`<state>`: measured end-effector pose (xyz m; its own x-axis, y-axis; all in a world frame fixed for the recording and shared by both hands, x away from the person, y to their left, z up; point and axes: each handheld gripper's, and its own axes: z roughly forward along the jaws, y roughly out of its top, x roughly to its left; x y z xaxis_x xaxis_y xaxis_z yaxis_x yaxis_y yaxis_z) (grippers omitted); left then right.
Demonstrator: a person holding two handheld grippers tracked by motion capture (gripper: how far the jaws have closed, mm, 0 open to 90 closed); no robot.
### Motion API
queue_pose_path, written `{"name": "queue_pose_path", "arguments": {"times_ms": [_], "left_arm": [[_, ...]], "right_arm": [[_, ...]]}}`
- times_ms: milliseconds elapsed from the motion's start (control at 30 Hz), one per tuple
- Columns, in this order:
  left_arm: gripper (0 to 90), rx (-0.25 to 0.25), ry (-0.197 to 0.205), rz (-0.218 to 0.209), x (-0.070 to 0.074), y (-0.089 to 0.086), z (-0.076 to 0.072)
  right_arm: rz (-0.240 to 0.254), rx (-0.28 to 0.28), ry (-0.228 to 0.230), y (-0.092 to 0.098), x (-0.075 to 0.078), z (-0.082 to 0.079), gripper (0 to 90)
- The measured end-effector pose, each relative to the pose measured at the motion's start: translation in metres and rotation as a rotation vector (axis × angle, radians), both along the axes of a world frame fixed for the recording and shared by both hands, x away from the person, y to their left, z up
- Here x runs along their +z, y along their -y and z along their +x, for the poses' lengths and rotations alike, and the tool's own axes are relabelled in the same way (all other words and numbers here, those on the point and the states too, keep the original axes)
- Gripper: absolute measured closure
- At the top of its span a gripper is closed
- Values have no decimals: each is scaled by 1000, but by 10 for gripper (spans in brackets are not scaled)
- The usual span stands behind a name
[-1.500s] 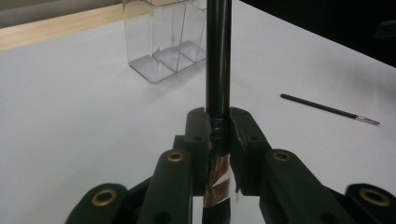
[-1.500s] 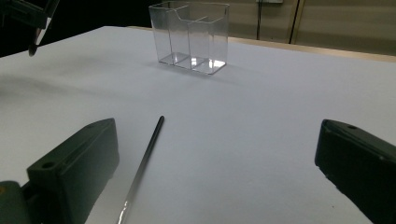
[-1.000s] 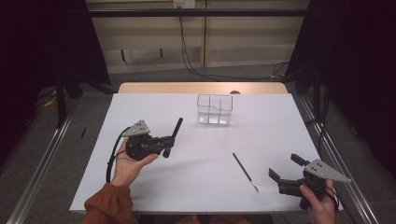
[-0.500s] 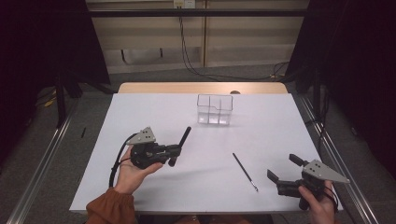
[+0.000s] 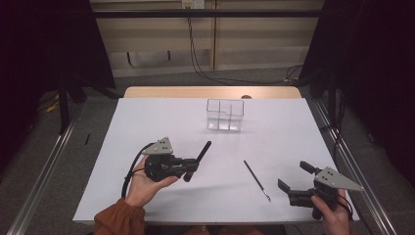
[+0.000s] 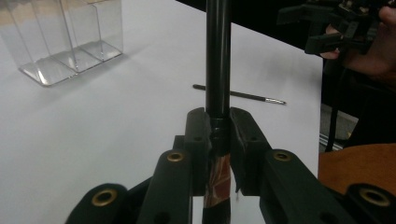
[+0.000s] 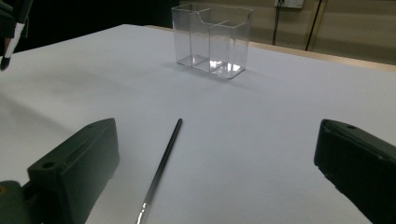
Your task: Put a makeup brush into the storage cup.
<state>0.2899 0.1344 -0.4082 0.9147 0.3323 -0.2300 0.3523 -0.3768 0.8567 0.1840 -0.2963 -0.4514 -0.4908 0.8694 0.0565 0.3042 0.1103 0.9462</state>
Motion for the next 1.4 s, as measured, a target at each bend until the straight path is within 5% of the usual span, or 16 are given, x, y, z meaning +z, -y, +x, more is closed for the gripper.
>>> {"name": "queue_pose_path", "arguments": {"times_ms": [300,767,1000,1233,1400], "left_arm": [[784,-101,-12,35,10,15,-7],[784,-149,-34,143,15,28,-15],[784,-182,-21,183,18,29,-16],[785,-200,-30,268,20,28,-15],[784,-227,-43,283,20,31,-15]], "right_arm": [[9,44,10,-8,4,2,0],[-20,146,22,-31,15,13,1],[-13,237,-46,-41,22,24,0],[-60,279,-40,-56,26,31,0],[-69,338,-71,-66,29,36,0]]}}
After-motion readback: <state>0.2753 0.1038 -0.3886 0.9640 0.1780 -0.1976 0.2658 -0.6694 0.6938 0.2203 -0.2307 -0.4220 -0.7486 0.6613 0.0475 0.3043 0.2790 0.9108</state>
